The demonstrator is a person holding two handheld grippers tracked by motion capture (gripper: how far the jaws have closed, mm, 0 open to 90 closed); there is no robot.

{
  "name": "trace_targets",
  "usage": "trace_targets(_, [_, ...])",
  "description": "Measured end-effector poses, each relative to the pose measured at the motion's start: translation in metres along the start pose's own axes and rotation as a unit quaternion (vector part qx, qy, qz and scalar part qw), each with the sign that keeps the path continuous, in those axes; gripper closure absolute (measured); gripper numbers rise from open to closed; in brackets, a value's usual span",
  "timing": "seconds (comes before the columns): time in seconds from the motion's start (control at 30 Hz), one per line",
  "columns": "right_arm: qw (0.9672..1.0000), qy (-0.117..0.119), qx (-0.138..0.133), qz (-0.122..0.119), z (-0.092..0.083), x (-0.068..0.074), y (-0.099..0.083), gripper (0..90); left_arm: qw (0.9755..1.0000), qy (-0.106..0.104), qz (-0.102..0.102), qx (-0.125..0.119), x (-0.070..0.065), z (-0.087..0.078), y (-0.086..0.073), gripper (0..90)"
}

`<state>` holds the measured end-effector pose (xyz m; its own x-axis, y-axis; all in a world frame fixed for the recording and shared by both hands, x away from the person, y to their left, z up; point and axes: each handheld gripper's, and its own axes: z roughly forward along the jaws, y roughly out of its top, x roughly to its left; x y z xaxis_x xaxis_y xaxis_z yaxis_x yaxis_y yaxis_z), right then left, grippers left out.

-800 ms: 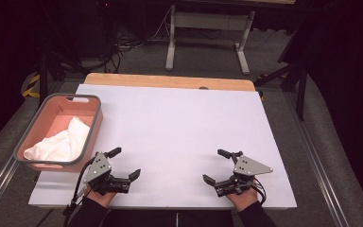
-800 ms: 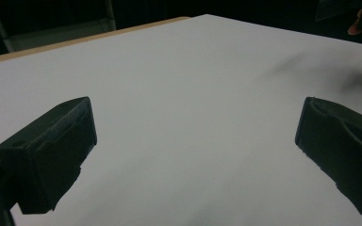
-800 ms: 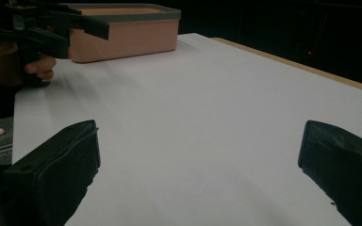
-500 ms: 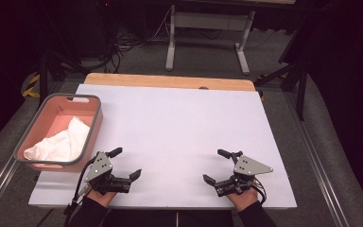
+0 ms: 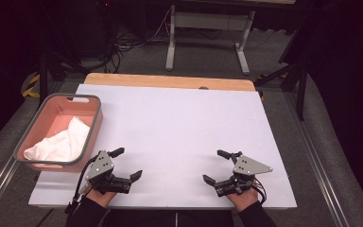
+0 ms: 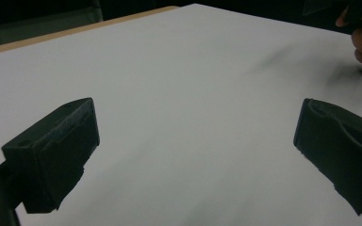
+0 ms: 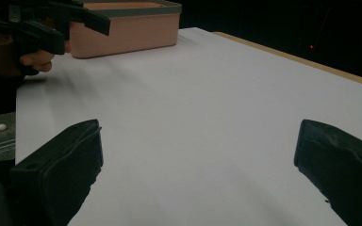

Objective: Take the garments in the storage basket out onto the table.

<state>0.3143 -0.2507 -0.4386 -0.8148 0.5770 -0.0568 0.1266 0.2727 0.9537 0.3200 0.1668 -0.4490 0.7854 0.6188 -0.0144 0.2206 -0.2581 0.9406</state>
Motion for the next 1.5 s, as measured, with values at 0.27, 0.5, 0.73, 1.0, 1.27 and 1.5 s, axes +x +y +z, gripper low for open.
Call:
trace_targets(0.27, [1.0, -0.001, 0.004, 0.002, 0.0, 0.0, 0.0, 1.9, 0.9999, -0.011, -0.002, 0.007, 0.004, -0.004, 0.008, 1.6])
trace_targets(0.5, [1.0, -0.001, 0.005, 0.003, 0.0, -0.001, -0.001, 1.9, 0.9999, -0.016, 0.002, 0.0, 0.003, -0.011, 0.019, 1.9])
trace_targets(0.73, [1.0, 0.002, 0.007, 0.003, 0.0, 0.0, -0.001, 1.9, 0.9992, -0.038, -0.011, 0.002, 0.008, -0.016, 0.028, 3.4])
trace_targets(1.0, [0.9999, 0.004, 0.009, 0.001, 0.001, 0.0, 0.0, 1.9, 0.9988, -0.035, -0.031, -0.012, 0.018, -0.025, 0.034, 3.4])
trace_targets(1.27, [0.9999, 0.003, 0.01, 0.002, 0.0, 0.0, 0.0, 1.9, 0.9999, -0.014, -0.002, 0.005, 0.029, -0.033, 0.05, 3.4])
trace_targets(1.5, [0.9999, 0.006, 0.01, 0.002, 0.001, -0.001, 0.0, 2.0, 0.9998, -0.01, 0.002, 0.018, 0.04, -0.039, 0.059, 2.9])
